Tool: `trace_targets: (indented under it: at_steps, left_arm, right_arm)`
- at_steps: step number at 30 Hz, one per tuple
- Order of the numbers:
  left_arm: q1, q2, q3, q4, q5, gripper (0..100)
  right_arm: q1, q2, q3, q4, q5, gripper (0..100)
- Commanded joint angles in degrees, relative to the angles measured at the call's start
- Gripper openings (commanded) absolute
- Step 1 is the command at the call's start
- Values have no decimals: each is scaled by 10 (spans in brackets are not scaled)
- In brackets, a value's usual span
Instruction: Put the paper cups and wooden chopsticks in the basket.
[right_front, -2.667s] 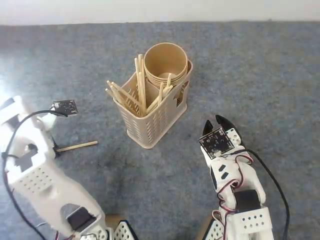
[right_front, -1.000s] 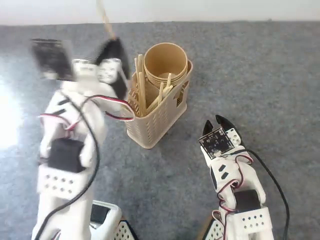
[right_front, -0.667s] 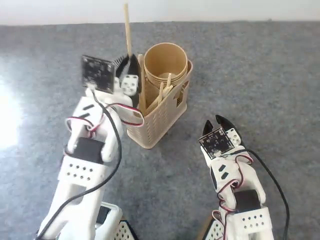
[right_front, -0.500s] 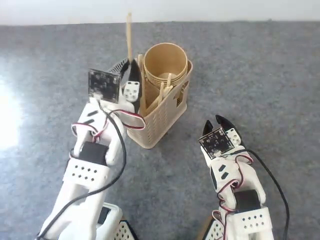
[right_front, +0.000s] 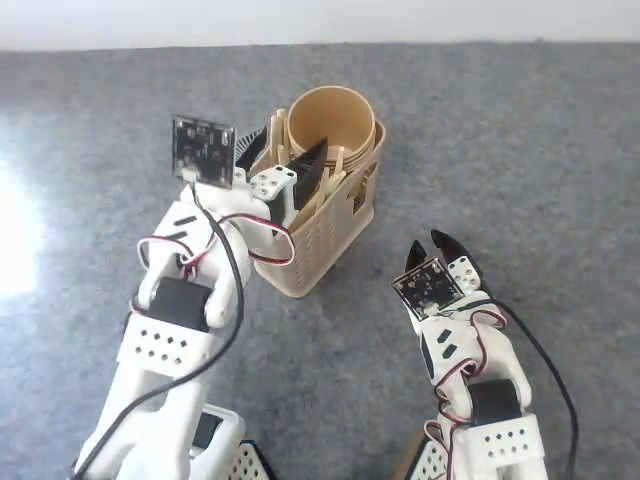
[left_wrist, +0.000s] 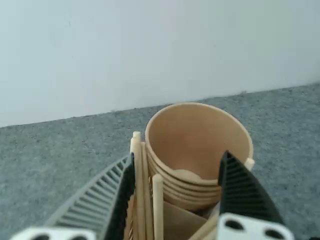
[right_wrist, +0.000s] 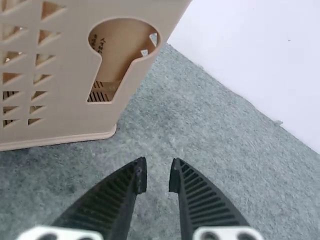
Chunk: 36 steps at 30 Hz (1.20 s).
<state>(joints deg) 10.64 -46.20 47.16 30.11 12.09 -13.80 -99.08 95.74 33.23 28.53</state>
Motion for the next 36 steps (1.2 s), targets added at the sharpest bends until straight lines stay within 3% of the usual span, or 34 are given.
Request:
trace_targets:
  at_steps: [1, 4, 7, 13, 20, 22, 27, 32, 36]
  left_arm:
    - [-18, -10, -50, 65, -49, 260]
    - [-87, -55, -145, 149, -227, 258]
    - [-151, -127, -283, 236, -299, 258]
    - [-244, -226, -343, 270, -353, 258]
    - [-427, -366, -135, 283, -351, 258]
    - [-446, -425, -48, 282, -315, 258]
    - [-454, -588, 111, 283, -146, 257]
    - [-451, -558, 161, 271, 1, 257]
    - [-395, -566, 245, 233, 26, 257]
  right_arm:
    - [-4, 0, 10, 4, 8, 87]
    - [-4, 0, 10, 4, 8, 87]
    - [-4, 0, 10, 1, 8, 87]
    - [-5, -2, 10, 0, 7, 87]
    - [0, -5, 10, 0, 8, 86]
    - [0, -6, 10, 0, 8, 86]
    - [0, -6, 10, 0, 7, 86]
    - [0, -5, 10, 5, 8, 86]
    - [0, -3, 10, 5, 8, 86]
